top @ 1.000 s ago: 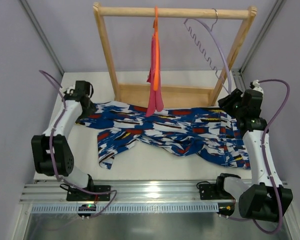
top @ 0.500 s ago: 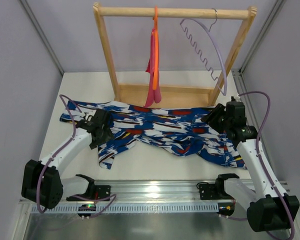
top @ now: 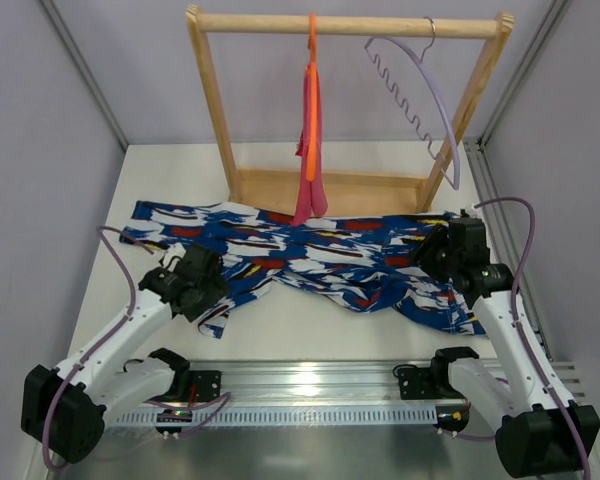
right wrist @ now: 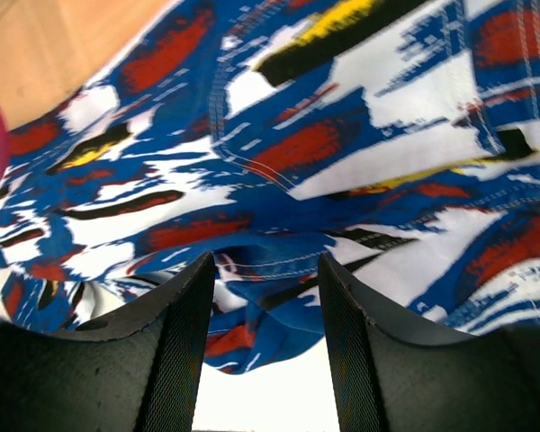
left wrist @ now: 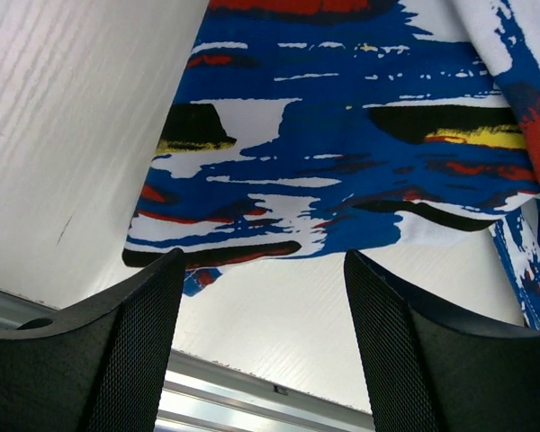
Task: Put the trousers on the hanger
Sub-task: Fold the trousers
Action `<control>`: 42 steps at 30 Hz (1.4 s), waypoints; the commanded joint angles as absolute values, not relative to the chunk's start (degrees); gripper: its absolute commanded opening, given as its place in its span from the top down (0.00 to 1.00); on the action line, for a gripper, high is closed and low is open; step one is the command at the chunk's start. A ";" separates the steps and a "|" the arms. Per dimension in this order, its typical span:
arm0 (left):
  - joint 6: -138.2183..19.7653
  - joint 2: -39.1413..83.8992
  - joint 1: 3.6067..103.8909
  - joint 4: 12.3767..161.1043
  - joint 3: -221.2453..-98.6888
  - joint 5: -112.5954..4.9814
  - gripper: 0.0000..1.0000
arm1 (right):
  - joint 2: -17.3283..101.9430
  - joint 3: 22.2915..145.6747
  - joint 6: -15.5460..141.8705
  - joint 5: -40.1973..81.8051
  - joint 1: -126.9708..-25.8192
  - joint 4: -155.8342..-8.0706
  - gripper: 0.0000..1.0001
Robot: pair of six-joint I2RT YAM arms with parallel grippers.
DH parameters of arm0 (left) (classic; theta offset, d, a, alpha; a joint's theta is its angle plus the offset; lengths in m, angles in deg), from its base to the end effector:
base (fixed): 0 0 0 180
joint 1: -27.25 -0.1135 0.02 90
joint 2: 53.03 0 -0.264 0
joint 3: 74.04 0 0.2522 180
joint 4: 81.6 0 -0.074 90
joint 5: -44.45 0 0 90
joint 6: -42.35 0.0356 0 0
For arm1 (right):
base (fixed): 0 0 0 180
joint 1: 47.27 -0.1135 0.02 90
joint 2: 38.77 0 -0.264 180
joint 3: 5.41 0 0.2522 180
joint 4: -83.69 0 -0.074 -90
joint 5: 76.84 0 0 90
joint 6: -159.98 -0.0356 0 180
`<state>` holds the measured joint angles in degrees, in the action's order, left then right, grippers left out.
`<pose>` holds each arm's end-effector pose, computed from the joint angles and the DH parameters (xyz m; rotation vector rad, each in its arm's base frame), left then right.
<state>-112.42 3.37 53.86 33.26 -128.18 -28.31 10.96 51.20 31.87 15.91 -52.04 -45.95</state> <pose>0.1544 -0.0656 0.2237 -0.9431 2.4808 -0.0984 0.1785 0.0166 0.2698 0.6560 2.2758 0.4250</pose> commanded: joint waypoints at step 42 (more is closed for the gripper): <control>-100.29 17.00 54.14 51.07 -119.52 -31.92 0.43 | 23.63 50.97 26.82 3.23 -31.62 -42.65 0.40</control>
